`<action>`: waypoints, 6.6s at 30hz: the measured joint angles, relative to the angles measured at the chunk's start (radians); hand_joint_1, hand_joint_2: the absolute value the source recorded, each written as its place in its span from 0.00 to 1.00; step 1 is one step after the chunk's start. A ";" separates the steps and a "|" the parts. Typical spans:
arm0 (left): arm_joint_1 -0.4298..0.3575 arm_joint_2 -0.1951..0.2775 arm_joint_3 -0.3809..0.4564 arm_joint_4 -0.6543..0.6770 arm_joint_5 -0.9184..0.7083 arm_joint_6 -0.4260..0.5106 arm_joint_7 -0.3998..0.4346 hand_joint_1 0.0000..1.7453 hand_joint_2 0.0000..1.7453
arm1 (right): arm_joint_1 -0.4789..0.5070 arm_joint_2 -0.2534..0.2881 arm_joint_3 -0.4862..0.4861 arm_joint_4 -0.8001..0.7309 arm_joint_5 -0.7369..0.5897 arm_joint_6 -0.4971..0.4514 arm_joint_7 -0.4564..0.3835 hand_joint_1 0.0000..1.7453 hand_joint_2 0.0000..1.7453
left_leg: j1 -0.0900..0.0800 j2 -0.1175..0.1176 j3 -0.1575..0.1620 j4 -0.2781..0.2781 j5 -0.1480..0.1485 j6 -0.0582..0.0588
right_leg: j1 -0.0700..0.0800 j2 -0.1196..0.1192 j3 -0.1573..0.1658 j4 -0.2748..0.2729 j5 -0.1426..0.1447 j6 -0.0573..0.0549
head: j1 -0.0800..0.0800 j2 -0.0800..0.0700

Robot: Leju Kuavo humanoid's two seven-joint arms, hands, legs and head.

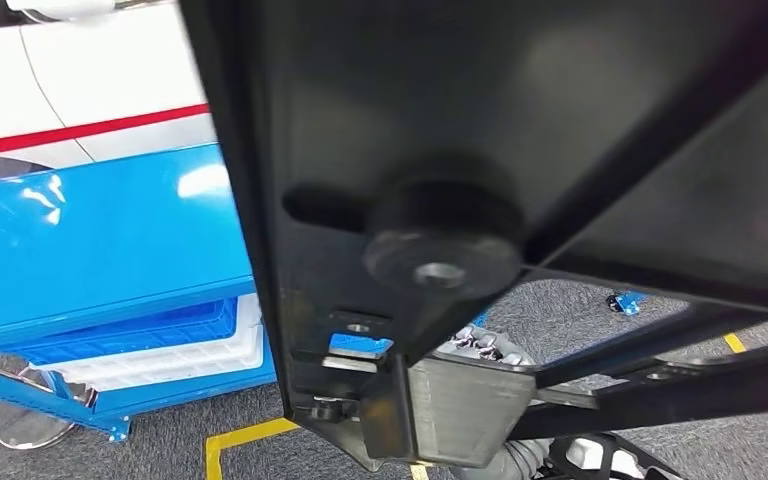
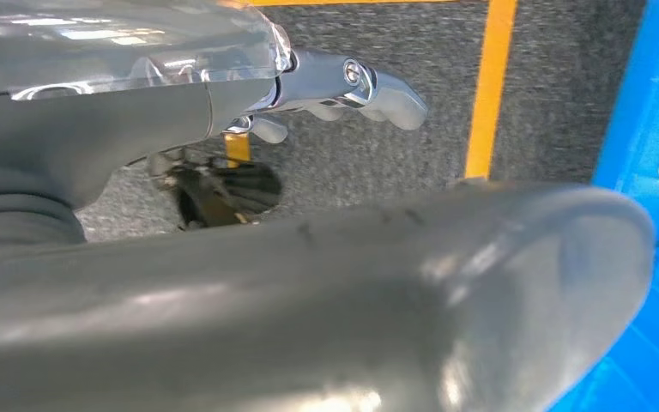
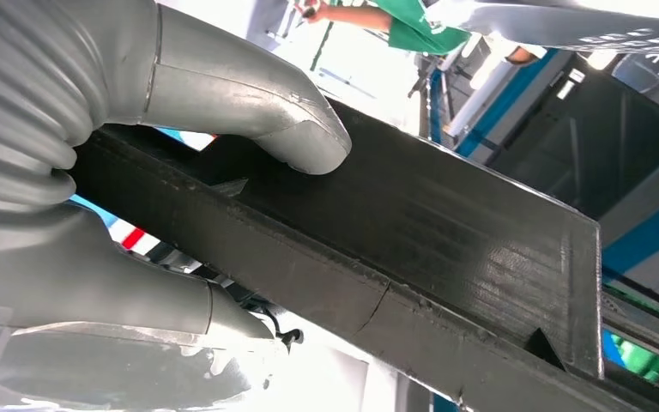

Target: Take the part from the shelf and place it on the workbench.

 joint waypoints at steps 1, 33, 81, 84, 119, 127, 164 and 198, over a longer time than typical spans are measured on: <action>0.000 0.000 0.000 0.000 -0.002 -0.001 -0.002 0.00 0.00 | -0.001 -0.002 0.001 0.005 -0.003 0.002 0.000 0.97 1.00 | -0.001 0.000 0.021 -0.007 0.021 0.004 | 0.003 0.002 -0.013 0.002 0.010 0.000 | 0.000 0.000; 0.005 -0.029 0.015 0.001 0.012 0.013 -0.020 0.00 0.00 | -0.034 -0.014 0.032 0.084 -0.024 0.028 -0.020 0.97 1.00 | -0.008 0.000 0.052 -0.065 0.075 0.002 | -0.004 0.004 -0.016 0.002 0.014 0.006 | -0.002 0.000; 0.016 -0.003 0.064 0.000 -0.034 0.136 0.149 0.00 0.00 | 0.018 -0.014 0.015 0.048 0.053 0.032 -0.033 0.97 1.00 | -0.033 -0.002 0.149 -0.305 0.131 0.058 | 0.015 0.005 0.000 0.070 -0.024 0.013 | -0.006 0.000; 0.015 -0.008 0.065 0.000 -0.040 0.129 0.147 0.00 0.00 | 0.014 -0.014 0.012 0.049 0.032 0.037 -0.027 0.97 1.00 | -0.035 0.005 0.141 -0.303 0.136 0.049 | 0.025 0.005 0.036 -0.006 -0.015 -0.002 | -0.009 0.000; 0.008 0.023 0.085 -0.001 -0.093 0.218 0.119 0.00 0.00 | 0.018 0.021 0.001 0.119 -0.018 0.077 -0.037 0.97 1.00 | -0.006 0.050 0.103 -0.198 0.057 0.002 | 0.004 -0.007 0.012 -0.002 -0.007 0.003 | -0.013 0.000; 0.015 0.036 0.107 -0.001 -0.095 0.208 0.084 0.00 0.00 | 0.002 0.040 0.002 0.174 -0.018 0.085 -0.014 0.97 1.00 | -0.006 -0.058 0.111 -0.221 0.105 0.016 | 0.015 0.092 0.005 0.009 -0.001 -0.004 | -0.012 0.000; 0.007 0.073 0.158 -0.005 -0.127 0.196 0.152 0.00 0.00 | -0.012 0.041 -0.002 0.191 -0.042 0.013 -0.022 0.97 1.00 | -0.001 -0.031 0.131 -0.291 0.131 0.040 | 0.009 0.094 -0.042 0.060 -0.022 0.031 | -0.003 0.000; -0.008 0.031 0.231 -0.006 -0.124 0.185 0.121 0.00 0.00 | -0.067 0.105 0.019 -0.015 -0.063 0.140 -0.042 0.97 1.00 | -0.010 0.001 0.113 -0.290 0.140 0.054 | 0.006 0.020 -0.100 0.225 -0.130 0.041 | -0.015 0.000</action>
